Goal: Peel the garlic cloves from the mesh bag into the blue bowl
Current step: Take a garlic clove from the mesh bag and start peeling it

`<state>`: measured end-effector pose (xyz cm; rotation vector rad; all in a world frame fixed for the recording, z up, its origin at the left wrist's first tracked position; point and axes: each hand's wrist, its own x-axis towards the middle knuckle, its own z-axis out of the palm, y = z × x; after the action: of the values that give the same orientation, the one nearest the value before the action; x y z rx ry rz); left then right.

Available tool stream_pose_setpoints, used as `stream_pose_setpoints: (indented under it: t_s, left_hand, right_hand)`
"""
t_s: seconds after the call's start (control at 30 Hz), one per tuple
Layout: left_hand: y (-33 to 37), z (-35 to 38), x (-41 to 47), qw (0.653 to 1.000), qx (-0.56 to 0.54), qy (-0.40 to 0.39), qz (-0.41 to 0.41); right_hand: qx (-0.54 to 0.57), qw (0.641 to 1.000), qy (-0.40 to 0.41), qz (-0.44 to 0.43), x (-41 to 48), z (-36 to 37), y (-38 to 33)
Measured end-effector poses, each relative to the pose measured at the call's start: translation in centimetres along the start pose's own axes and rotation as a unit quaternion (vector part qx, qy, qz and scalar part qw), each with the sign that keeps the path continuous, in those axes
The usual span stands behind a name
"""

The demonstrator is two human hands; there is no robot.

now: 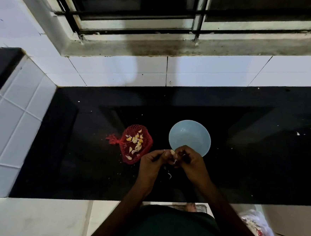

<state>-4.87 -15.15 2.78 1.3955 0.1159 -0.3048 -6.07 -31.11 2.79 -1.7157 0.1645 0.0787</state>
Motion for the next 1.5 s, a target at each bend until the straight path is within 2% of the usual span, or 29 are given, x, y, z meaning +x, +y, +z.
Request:
stream_pose_setpoints:
  t_s: [0.23, 0.43, 0.63, 0.87, 1.03, 1.17, 1.33, 1.5]
  left_hand:
    - [0.0, -0.3, -0.1, 0.999, 0.036, 0.0, -0.008]
    - [-0.2, -0.4, 0.1, 0.996, 0.092, -0.018, 0.003]
    - [-0.3, 0.1, 0.1, 0.993, 0.114, -0.03, -0.017]
    - [-0.2, 0.6, -0.3, 0.997, 0.04, -0.026, -0.058]
    - [-0.2, 0.0, 0.0, 0.998, -0.001, -0.038, -0.054]
    - [0.0, -0.3, 0.0, 0.998, 0.0, -0.044, -0.042]
    - [-0.4, -0.6, 0.3, 0.997, 0.054, -0.055, -0.022]
    - [-0.2, -0.5, 0.2, 0.997, 0.055, -0.057, -0.01]
  right_hand:
    - [-0.005, 1.0, -0.013, -0.016, -0.1, -0.3, -0.1]
    - [-0.056, 0.993, -0.007, -0.104, -0.4, 0.2, -0.3]
    - [-0.013, 0.997, 0.018, -0.078, -0.5, 0.6, -0.3]
    - [0.03, 0.997, 0.036, -0.06, -0.2, 0.6, 0.5]
    - [0.081, 0.995, 0.05, -0.04, -0.1, 0.6, 0.7]
    - [0.032, 0.997, 0.051, -0.049, -0.2, -0.5, 0.4]
    - [-0.08, 0.988, 0.049, -0.121, -0.2, -1.1, 0.0]
    - [-0.118, 0.982, 0.026, -0.144, 0.1, -1.0, -0.6]
